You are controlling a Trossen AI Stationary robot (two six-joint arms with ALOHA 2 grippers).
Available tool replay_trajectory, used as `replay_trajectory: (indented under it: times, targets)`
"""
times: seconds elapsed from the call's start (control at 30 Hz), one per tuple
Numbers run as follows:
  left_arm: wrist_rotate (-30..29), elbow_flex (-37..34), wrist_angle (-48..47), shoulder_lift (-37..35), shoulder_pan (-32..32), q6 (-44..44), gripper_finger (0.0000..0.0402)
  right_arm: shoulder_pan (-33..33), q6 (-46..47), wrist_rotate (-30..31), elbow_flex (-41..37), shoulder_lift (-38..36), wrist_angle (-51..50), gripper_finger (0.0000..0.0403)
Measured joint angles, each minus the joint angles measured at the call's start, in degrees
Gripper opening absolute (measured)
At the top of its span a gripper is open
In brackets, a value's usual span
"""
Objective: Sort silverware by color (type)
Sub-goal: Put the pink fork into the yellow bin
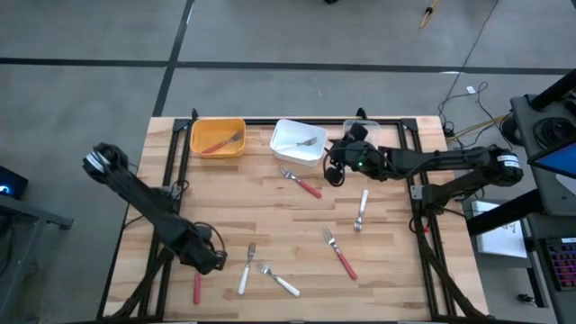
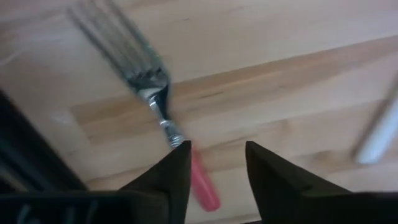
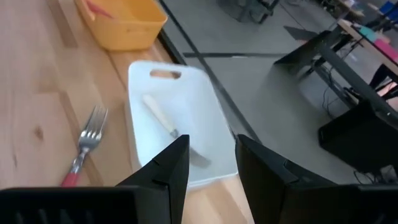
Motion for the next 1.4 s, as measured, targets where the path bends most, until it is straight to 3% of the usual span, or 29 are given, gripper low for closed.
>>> replay_trajectory:
  times: [0.27,0.5,0.67,0.87,1.2,1.4]
  targets:
    - [1.39,-0.04,-0.29,4.20,-2.06,1.38,0.0205,-1.48,-1.42,-0.02,-0.69,-0.07,1.16,0.0123]
    - [1.32,-1.02,-0.29,6.02,-3.71,1.33,0.0204,-2.29,-4.42,-0.46,-0.69,-0.31,8.04,0.0123]
    - [0.86,-2.31,0.26,6.54,-3.82,1.00,0.0185,-2.20,-4.85,-4.29,-0.69,-0.33,7.46,0.0123]
    - [0.79,-2.34,0.89,7.36,-3.79,0.96,0.0146,-2.22,-4.60,-4.28,-0.69,-0.33,7.46,0.0123]
    - [0.72,-2.43,0.96,8.12,-3.79,-0.18,0.0014,-2.22,-4.25,-4.29,-1.20,-0.33,7.31,0.0123]
    - [0.66,-1.19,0.26,7.36,-3.63,-0.05,0.0006,-2.22,-4.29,-4.28,-1.33,-0.33,7.39,0.0123]
